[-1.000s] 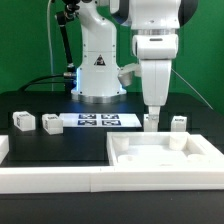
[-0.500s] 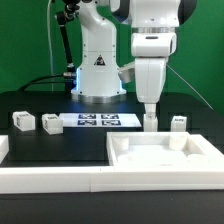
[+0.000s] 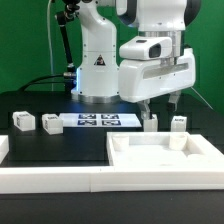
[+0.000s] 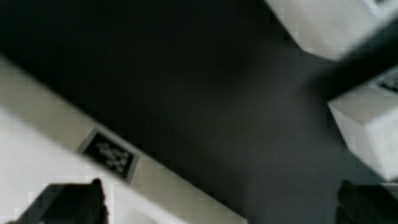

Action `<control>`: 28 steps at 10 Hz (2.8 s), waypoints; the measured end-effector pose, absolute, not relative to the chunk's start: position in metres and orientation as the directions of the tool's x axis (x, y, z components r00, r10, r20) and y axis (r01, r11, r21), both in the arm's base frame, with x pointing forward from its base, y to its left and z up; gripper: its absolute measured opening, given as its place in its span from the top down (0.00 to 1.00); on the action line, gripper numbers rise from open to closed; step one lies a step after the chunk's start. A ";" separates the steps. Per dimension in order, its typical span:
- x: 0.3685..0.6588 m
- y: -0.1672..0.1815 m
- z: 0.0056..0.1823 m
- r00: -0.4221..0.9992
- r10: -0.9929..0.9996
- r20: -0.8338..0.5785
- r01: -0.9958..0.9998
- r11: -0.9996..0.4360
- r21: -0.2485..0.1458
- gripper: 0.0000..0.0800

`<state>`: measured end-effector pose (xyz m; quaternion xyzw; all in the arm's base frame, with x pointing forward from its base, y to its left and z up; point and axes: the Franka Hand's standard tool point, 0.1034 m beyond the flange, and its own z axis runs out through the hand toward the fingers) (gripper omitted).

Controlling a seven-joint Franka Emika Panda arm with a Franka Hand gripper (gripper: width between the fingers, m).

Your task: Assemble square table

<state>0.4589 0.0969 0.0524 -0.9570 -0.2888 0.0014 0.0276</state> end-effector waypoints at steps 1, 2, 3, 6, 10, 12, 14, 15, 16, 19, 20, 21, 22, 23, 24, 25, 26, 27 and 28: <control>0.459 0.097 0.052 0.872 0.489 0.010 0.489 -0.870 -0.060 0.19; 0.459 0.098 0.052 0.886 0.464 0.009 0.463 -0.884 -0.060 0.19; 0.458 0.099 0.052 0.922 0.388 0.004 0.388 -0.919 -0.067 0.19; 0.454 0.103 0.051 0.990 0.137 -0.020 0.134 -0.987 -0.088 0.19; 0.449 0.113 0.049 0.981 -0.183 -0.065 -0.189 -0.976 -0.110 0.19; 0.449 0.116 0.049 0.947 -0.311 -0.083 -0.319 -0.942 -0.110 0.19; 0.447 0.126 0.050 0.944 -0.319 -0.085 -0.327 -0.939 -0.109 0.19; 0.446 0.131 0.049 0.947 -0.309 -0.085 -0.317 -0.942 -0.110 0.19; 0.444 0.135 0.049 0.948 -0.305 -0.086 -0.314 -0.943 -0.111 0.19; 0.442 0.136 0.048 0.952 -0.286 -0.109 -0.297 -0.949 -0.107 0.19; 0.437 0.134 0.047 0.952 -0.271 -0.144 -0.286 -0.953 -0.098 0.19; 0.433 0.132 0.045 0.938 -0.268 -0.219 -0.292 -0.952 -0.088 0.19; 0.437 0.133 0.043 0.940 -0.236 -0.246 -0.265 -0.959 -0.095 0.19; 0.435 0.132 0.042 0.936 -0.166 -0.310 -0.211 -0.970 -0.119 0.19; 0.438 0.133 0.042 0.919 -0.130 -0.371 -0.193 -0.971 -0.139 0.19; 0.440 0.136 0.043 0.903 -0.104 -0.417 -0.180 -0.972 -0.148 0.19; 0.436 0.139 0.045 0.865 -0.083 -0.495 -0.179 -0.973 -0.149 0.19; 0.437 0.139 0.043 0.834 -0.072 -0.547 -0.182 -0.972 -0.150 0.19; 0.437 0.138 0.042 0.809 -0.066 -0.584 -0.186 -0.971 -0.148 0.19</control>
Offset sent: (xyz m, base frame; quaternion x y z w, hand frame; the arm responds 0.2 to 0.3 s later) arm 0.0000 0.0000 0.0000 0.0000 0.0000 0.1938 0.9810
